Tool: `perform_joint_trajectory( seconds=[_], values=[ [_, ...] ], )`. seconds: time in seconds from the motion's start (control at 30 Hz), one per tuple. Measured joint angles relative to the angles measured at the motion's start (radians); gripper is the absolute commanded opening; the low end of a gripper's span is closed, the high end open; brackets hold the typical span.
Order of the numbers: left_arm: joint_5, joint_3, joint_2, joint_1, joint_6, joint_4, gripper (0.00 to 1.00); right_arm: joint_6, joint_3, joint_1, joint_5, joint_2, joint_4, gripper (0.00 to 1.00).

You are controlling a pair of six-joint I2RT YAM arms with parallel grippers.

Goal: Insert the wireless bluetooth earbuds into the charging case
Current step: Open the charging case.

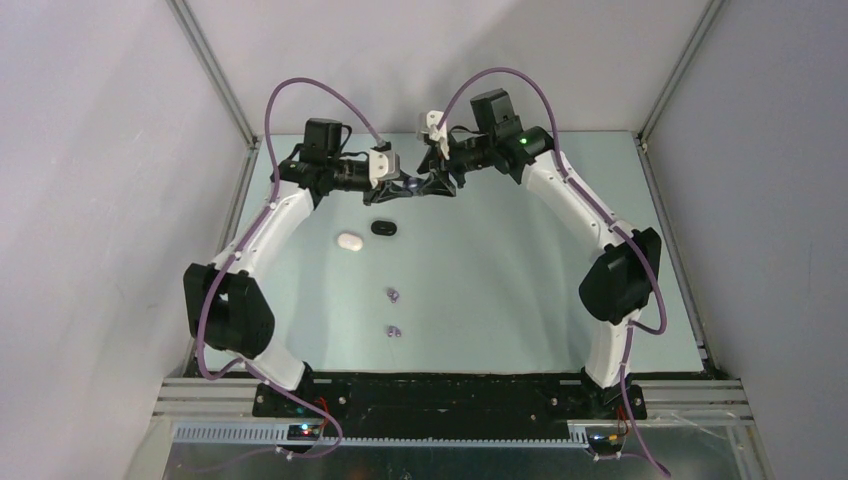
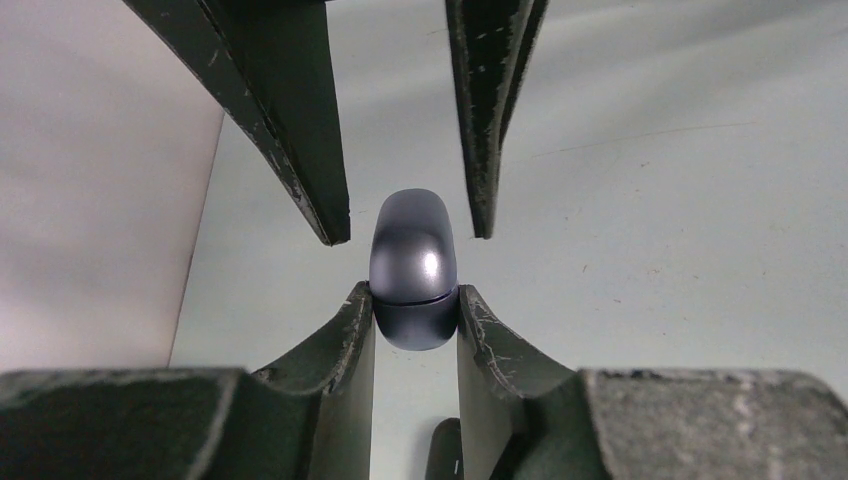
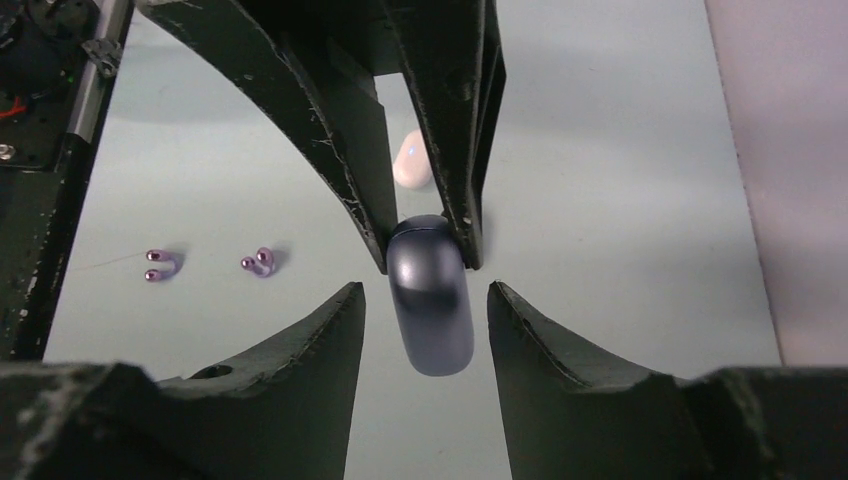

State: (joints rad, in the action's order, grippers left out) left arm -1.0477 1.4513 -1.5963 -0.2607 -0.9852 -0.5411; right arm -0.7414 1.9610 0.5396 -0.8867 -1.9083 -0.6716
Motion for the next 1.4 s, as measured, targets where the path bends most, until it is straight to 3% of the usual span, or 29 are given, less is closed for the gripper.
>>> perform_joint_trajectory(
  seconds=[0.53,0.67,0.77,0.83,0.87,0.93,1.1,1.4],
  values=[
    [0.022,0.000,0.000,0.000,0.002,0.014,0.00,-0.072,-0.008,0.009,0.046,-0.005,-0.005,0.46],
    [0.023,0.000,0.000,0.000,0.024,0.032,0.00,-0.079,-0.009,0.009,0.053,-0.013,-0.002,0.38],
    [0.025,0.000,0.000,-0.001,0.041,0.039,0.01,-0.085,-0.009,0.009,0.064,-0.014,0.003,0.26],
    [0.024,-0.005,0.000,-0.001,0.053,0.047,0.15,-0.092,-0.009,0.009,0.068,-0.014,0.004,0.21],
    [0.024,-0.010,0.000,-0.001,0.063,0.054,0.27,-0.094,-0.009,0.009,0.068,-0.014,0.004,0.20],
    [0.025,-0.019,0.000,-0.001,0.086,0.075,0.39,-0.091,-0.009,0.009,0.072,-0.014,0.002,0.18],
    [0.033,-0.048,0.001,-0.001,0.167,0.148,0.47,-0.065,-0.009,0.006,0.079,-0.014,0.006,0.17],
    [0.038,-0.050,0.000,-0.001,0.225,0.183,0.49,-0.027,-0.010,0.003,0.077,-0.014,0.019,0.17]
  ],
)
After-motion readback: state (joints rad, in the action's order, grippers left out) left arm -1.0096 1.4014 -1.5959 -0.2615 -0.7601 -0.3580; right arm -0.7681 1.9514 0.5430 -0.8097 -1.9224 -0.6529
